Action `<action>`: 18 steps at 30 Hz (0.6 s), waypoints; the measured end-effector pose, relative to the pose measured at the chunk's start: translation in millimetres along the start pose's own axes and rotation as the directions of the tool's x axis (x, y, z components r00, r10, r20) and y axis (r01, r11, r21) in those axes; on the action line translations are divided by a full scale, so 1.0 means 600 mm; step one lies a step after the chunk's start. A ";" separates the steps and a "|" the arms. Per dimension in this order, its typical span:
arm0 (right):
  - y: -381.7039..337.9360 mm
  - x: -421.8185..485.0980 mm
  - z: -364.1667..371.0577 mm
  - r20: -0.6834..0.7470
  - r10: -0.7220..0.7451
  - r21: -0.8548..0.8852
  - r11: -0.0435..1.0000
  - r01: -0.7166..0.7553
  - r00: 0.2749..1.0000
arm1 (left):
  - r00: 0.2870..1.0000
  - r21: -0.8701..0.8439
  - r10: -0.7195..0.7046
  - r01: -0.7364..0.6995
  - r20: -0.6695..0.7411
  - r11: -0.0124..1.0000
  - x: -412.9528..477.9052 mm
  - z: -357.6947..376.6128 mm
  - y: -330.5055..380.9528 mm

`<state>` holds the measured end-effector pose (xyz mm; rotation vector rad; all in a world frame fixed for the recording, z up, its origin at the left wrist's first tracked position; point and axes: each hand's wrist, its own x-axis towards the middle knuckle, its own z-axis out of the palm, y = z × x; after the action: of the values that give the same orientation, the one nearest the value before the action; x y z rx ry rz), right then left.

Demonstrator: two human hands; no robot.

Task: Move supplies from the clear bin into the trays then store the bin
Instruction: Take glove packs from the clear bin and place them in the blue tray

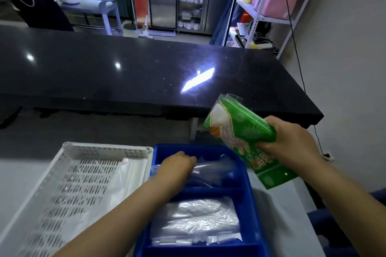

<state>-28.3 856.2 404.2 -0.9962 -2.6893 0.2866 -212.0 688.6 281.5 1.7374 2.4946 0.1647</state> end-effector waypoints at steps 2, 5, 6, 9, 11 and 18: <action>-0.024 0.010 0.000 0.007 -0.047 -0.003 0.999 0.047 0.999 | 0.997 0.009 0.024 -0.024 -0.073 1.000 -0.033 -0.015 0.004; -0.067 0.026 0.010 -0.006 -0.181 -0.036 0.983 0.181 0.983 | 0.984 0.059 0.125 -0.118 -0.126 0.991 -0.090 -0.035 0.008; -0.081 0.031 0.016 -0.011 -0.230 -0.040 0.972 0.230 0.973 | 0.983 0.085 0.144 -0.135 -0.115 0.987 -0.107 -0.041 0.010; -0.117 0.044 0.044 0.052 -0.357 -0.092 0.928 0.360 0.933 | 0.984 0.106 0.139 -0.128 -0.108 0.986 -0.148 -0.035 0.012; -0.130 0.051 0.068 0.158 -0.389 -0.133 0.902 0.410 0.908 | 0.987 0.114 0.131 -0.121 -0.093 0.986 -0.166 -0.027 0.010; -0.149 0.070 0.134 0.449 -0.379 -0.169 0.853 0.494 0.809 | 0.980 0.089 0.135 -0.122 -0.149 0.988 -0.203 -0.021 0.003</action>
<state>-138.3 809.6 359.4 -0.3535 -3.3074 0.0093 -170.2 574.4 296.6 1.9922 2.5257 0.2210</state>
